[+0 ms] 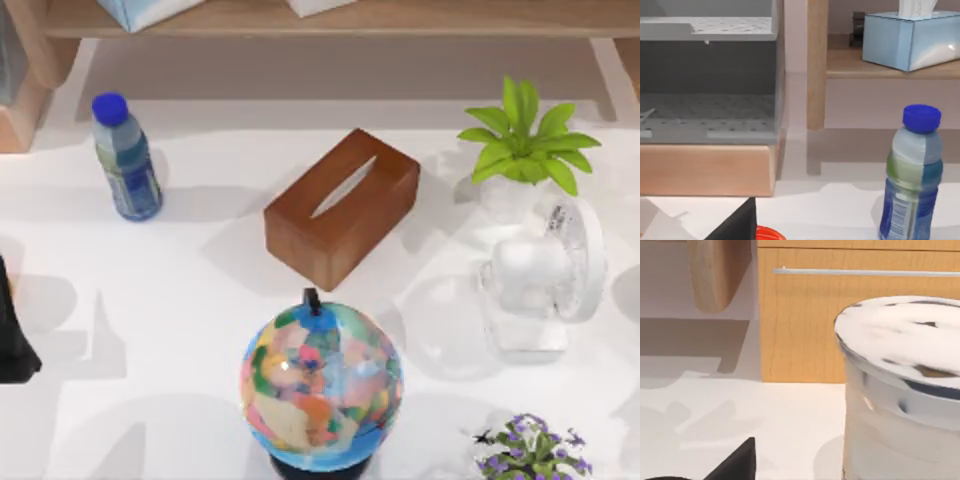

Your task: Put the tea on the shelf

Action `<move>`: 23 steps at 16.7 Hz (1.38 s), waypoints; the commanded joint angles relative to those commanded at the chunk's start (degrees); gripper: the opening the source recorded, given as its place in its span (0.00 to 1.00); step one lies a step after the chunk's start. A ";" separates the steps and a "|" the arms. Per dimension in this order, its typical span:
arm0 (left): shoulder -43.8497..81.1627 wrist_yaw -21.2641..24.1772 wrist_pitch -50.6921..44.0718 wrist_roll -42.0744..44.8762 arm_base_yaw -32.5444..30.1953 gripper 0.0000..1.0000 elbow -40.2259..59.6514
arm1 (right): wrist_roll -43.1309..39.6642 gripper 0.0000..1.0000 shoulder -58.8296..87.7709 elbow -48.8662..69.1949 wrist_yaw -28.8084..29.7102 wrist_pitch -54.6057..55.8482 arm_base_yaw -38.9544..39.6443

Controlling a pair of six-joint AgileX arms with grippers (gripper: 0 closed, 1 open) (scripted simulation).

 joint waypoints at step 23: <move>0.00 0.00 0.00 0.00 0.00 1.00 0.00 | 1.21 1.00 22.91 15.44 6.22 7.31 5.86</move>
